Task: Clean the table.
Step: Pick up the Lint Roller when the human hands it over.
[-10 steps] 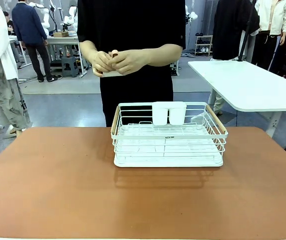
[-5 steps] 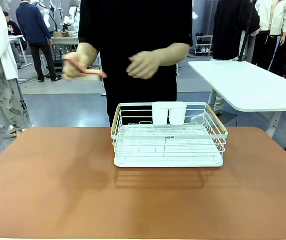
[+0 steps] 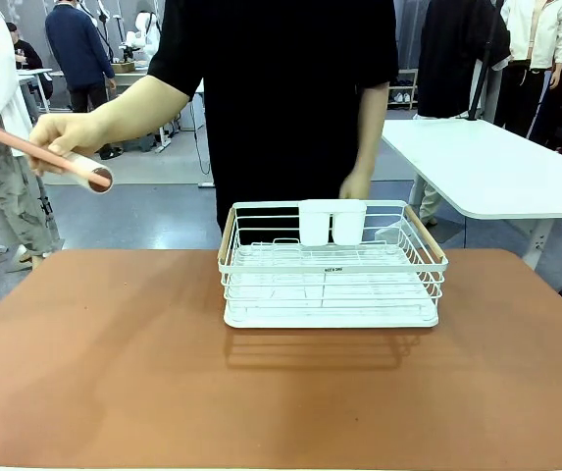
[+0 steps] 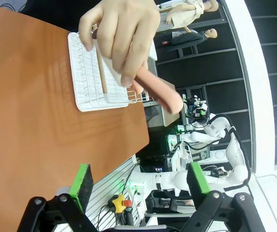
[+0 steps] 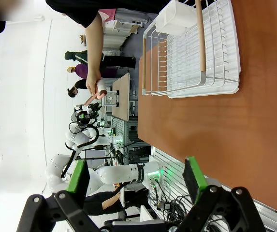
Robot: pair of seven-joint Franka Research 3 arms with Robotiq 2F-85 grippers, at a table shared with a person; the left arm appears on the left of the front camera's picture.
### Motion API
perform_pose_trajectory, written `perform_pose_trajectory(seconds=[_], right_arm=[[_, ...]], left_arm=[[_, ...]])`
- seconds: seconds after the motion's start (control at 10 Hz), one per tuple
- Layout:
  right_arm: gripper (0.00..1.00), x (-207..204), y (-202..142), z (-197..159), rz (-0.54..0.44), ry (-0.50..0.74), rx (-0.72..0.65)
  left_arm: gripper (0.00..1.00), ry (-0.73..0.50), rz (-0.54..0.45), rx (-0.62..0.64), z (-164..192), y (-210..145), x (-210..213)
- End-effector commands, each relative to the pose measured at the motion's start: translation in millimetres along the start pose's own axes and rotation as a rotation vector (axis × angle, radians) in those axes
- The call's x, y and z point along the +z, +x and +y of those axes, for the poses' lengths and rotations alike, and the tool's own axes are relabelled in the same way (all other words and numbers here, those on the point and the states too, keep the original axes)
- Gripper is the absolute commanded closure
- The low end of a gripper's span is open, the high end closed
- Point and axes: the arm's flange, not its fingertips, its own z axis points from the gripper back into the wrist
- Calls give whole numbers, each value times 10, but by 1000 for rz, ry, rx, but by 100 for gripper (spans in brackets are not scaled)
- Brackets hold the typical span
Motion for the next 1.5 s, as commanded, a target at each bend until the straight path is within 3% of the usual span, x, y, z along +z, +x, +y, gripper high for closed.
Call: perform_pose_trajectory(seconds=[0.0, 0.4, 0.5, 1.0, 1.4], right_arm=[[0, 5, -21, 13, 4, 8, 7], [0, 5, -21, 13, 4, 8, 7], [0, 5, -21, 13, 4, 8, 7], [0, 5, -21, 13, 4, 8, 7], [0, 5, -21, 13, 4, 8, 7]], left_arm=[[0, -14, 1, -14, -35, -19, 33], [0, 0, 0, 0, 0, 0, 0], [0, 15, 12, -5, -130, 33, -16], [0, 204, -32, 255, -598, 269, -282], [0, 329, -74, 319, -826, 469, -571]])
